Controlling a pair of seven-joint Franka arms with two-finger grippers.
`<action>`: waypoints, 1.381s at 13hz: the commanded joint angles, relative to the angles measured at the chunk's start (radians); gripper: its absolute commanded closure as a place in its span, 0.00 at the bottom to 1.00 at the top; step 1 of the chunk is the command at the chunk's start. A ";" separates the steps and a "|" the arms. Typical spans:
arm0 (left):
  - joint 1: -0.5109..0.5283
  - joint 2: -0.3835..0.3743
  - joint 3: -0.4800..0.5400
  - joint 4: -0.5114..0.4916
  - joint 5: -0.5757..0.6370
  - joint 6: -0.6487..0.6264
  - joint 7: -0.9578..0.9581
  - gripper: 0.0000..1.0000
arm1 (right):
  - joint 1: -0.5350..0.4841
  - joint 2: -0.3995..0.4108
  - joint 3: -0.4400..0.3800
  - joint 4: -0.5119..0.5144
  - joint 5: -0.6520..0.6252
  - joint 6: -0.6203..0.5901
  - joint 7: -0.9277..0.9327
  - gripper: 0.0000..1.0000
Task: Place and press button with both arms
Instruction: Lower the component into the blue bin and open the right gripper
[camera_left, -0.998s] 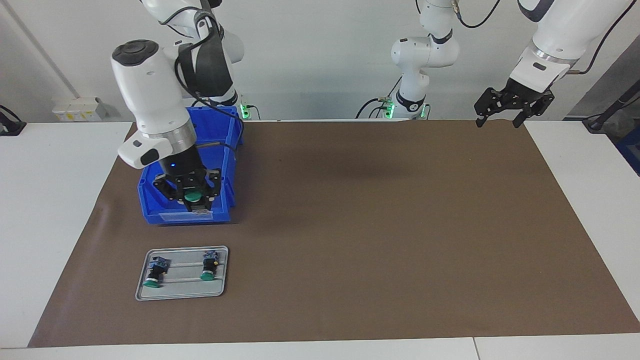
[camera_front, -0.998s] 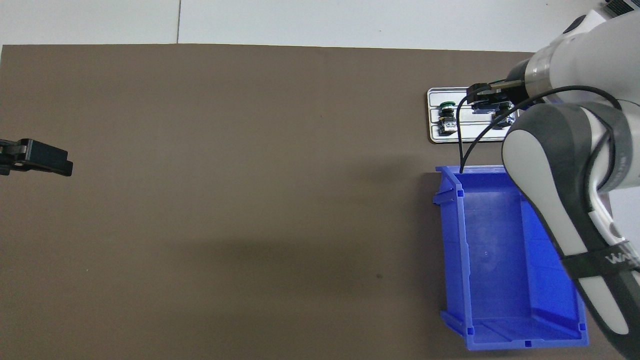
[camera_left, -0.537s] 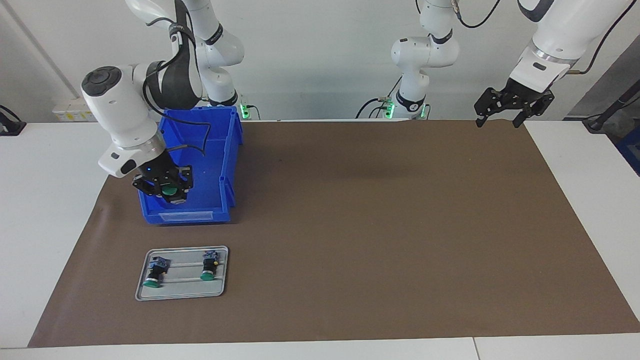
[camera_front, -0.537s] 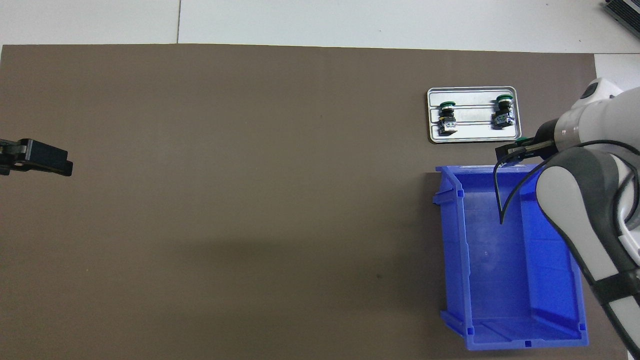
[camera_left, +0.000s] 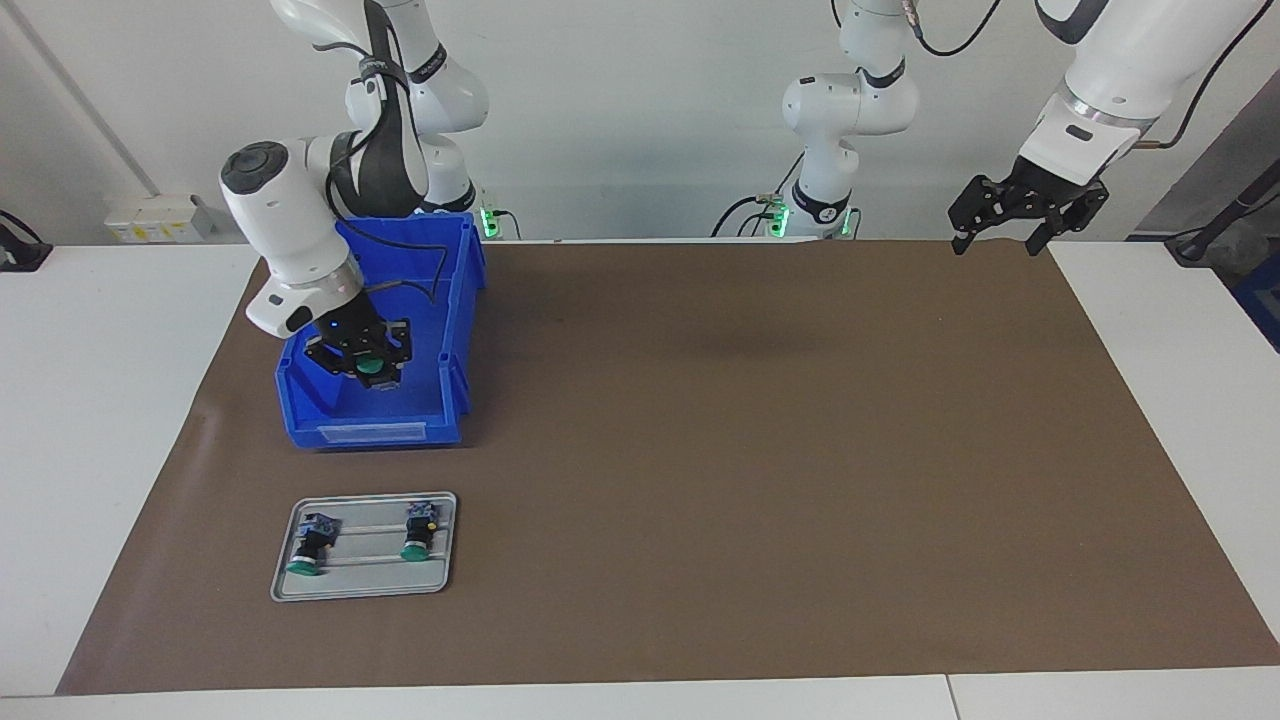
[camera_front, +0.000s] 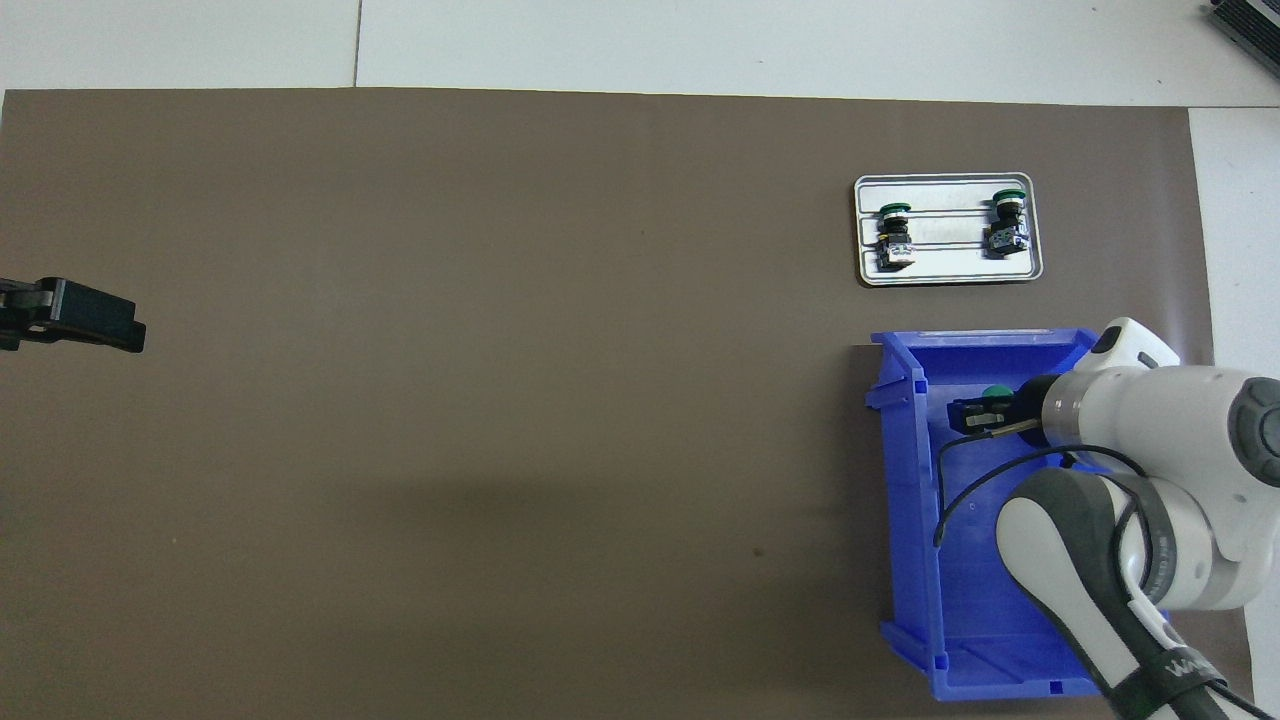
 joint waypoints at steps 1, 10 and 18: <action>0.004 -0.014 -0.003 -0.014 0.005 -0.007 0.014 0.00 | -0.009 -0.027 0.004 -0.092 0.029 0.094 -0.029 1.00; 0.004 -0.014 -0.003 -0.014 0.005 -0.007 0.014 0.00 | -0.016 0.020 0.004 -0.046 0.029 0.134 -0.019 0.00; 0.004 -0.014 -0.003 -0.014 0.005 -0.007 0.014 0.00 | -0.050 0.010 -0.001 0.398 0.013 -0.352 0.159 0.00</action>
